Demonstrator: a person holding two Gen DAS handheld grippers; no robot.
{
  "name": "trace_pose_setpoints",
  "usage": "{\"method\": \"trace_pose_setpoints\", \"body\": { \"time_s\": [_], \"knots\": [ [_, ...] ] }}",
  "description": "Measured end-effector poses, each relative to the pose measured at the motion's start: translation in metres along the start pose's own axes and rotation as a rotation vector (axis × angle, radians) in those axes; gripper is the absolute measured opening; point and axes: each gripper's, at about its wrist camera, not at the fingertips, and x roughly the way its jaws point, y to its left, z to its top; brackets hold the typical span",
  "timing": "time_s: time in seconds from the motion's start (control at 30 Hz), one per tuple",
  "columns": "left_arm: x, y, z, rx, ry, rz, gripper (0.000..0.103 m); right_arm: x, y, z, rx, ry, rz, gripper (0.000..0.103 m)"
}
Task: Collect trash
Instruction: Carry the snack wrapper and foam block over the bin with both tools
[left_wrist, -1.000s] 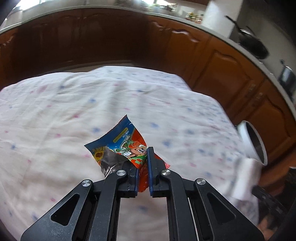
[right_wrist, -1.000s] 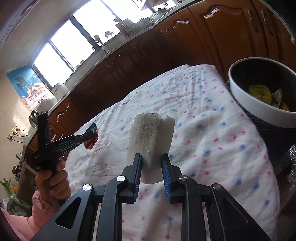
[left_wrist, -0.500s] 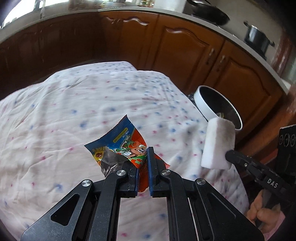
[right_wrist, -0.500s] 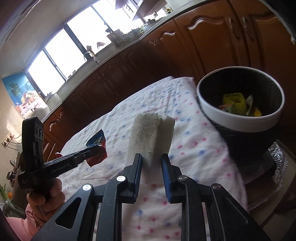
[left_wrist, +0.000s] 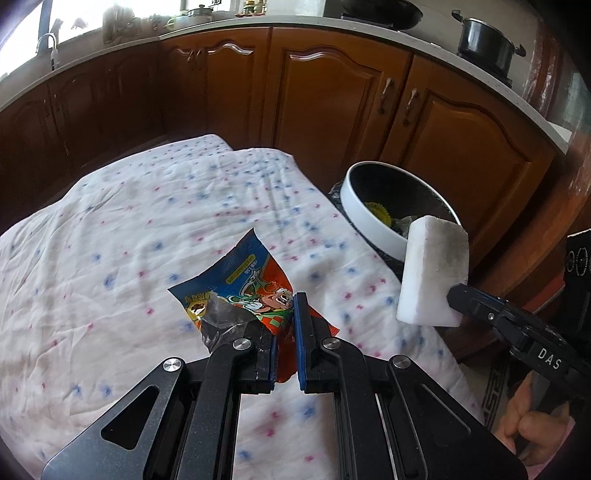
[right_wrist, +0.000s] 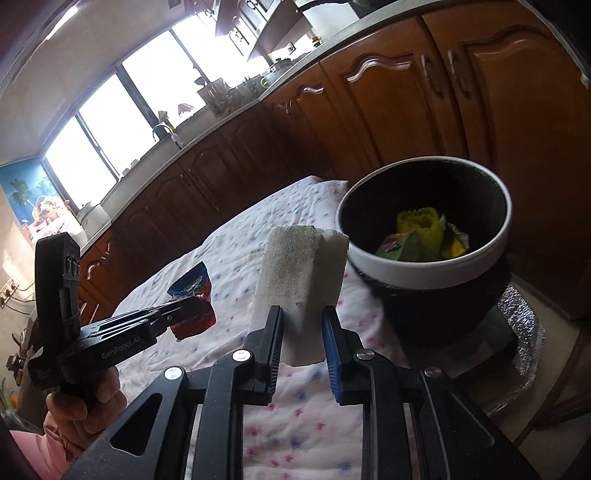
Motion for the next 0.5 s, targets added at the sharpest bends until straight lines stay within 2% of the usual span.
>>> {"method": "trace_pose_setpoints", "body": {
  "time_s": [0.5],
  "knots": [
    [0.01, -0.042, 0.027, 0.065, -0.019, -0.019, 0.006, -0.018, -0.034, 0.029, 0.003, -0.064, -0.078, 0.022]
  ]
}}
